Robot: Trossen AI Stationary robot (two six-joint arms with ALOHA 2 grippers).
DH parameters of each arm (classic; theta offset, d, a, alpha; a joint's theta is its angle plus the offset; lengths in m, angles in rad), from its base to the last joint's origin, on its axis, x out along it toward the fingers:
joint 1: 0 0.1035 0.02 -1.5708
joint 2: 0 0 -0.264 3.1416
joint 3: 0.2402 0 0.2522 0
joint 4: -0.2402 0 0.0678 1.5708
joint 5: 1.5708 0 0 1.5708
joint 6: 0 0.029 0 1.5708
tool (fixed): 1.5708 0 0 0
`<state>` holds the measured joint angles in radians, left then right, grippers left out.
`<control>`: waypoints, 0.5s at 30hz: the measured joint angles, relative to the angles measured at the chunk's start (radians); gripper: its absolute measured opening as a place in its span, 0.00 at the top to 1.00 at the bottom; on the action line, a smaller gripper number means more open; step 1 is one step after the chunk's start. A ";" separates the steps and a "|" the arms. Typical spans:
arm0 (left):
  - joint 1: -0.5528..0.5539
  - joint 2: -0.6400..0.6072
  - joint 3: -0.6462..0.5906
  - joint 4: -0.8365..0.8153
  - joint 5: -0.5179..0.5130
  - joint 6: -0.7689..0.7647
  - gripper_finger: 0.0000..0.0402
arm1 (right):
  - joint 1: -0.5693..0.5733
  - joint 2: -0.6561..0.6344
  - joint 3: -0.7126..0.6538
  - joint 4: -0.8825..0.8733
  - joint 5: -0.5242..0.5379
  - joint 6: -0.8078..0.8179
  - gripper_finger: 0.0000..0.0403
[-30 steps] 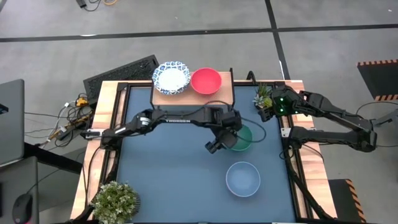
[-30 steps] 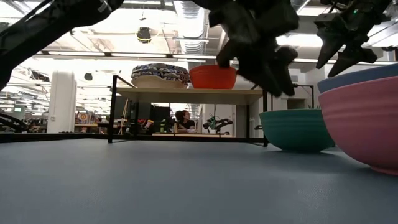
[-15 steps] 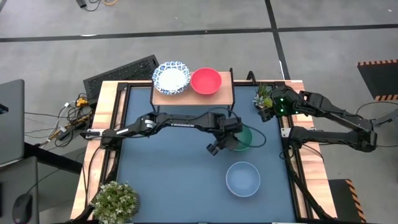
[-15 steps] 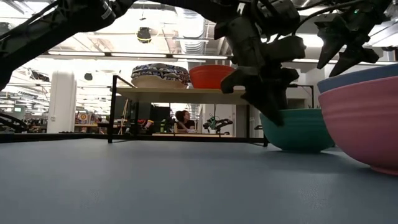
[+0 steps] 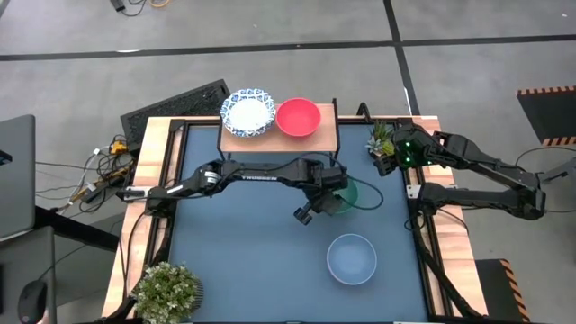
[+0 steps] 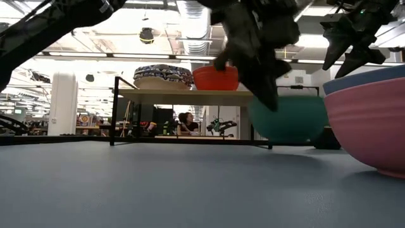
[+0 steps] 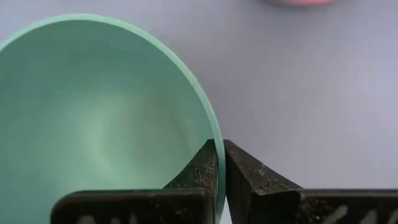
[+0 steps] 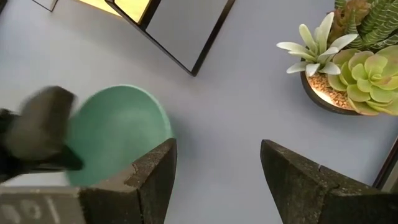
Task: Place and stack bowls onto a shelf
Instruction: Stack the green bowl on the orange bowl on the shelf
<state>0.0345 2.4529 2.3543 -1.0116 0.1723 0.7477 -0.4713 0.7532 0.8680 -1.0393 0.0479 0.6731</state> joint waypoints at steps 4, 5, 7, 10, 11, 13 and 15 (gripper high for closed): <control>0.000 -0.055 0.000 -0.046 0.060 -0.083 1.00 | 0.000 0.000 0.000 0.000 0.000 -0.001 0.36; 0.001 -0.069 0.000 -0.055 0.067 -0.105 1.00 | 0.000 0.000 0.000 0.000 0.000 -0.003 0.36; 0.003 -0.102 0.000 -0.063 0.094 -0.145 1.00 | 0.000 0.000 0.000 0.001 0.000 -0.004 0.36; 0.005 -0.162 0.000 -0.099 0.126 -0.177 1.00 | 0.000 -0.002 0.000 0.000 0.000 -0.004 0.36; 0.005 -0.180 0.000 -0.105 0.127 -0.177 1.00 | 0.000 -0.002 0.000 0.001 0.000 -0.004 0.36; 0.005 -0.218 0.000 -0.106 0.112 -0.177 1.00 | 0.000 -0.002 0.000 0.001 0.000 -0.007 0.36; 0.005 -0.256 0.000 -0.101 0.071 -0.165 1.00 | 0.000 -0.002 0.000 0.004 0.000 -0.016 0.36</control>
<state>0.0395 2.1970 2.3543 -1.1125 0.2436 0.5830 -0.4713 0.7509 0.8680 -1.0355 0.0483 0.6571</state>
